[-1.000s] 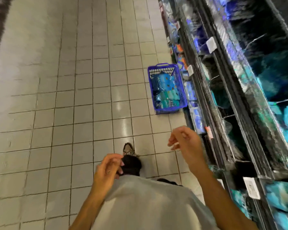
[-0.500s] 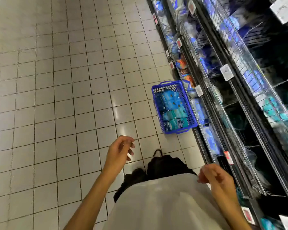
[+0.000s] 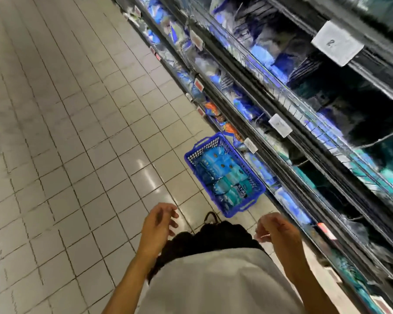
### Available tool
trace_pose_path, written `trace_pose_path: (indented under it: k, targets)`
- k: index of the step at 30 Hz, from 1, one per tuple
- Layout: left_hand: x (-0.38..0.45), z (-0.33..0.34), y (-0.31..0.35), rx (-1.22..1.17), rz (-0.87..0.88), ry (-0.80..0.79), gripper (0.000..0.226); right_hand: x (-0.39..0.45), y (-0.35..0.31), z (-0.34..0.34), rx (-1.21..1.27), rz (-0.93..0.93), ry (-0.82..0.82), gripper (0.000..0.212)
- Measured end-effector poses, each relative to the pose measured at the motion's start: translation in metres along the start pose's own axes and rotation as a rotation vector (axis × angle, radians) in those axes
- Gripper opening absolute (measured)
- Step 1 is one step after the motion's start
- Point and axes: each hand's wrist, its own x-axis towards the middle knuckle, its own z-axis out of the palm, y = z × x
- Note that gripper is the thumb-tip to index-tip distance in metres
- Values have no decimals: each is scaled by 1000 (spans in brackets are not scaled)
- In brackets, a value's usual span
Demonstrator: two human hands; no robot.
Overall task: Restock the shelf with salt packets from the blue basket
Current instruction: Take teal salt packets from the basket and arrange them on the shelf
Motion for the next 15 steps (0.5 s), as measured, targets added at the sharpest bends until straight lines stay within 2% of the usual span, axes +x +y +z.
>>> trace_pose_path:
  k: [4, 8, 11, 15]
  targets:
    - [60, 25, 49, 63, 80, -124, 26, 22, -12, 12, 58, 74, 105, 22]
    - [121, 61, 75, 128, 107, -301, 24, 37, 2, 28, 55, 184, 211, 30]
    - [171, 94, 66, 244, 77, -407, 22, 62, 22, 44, 47, 264, 281, 29]
    - [249, 139, 11, 414, -5, -562, 20, 113, 81, 68, 63, 395, 368, 18]
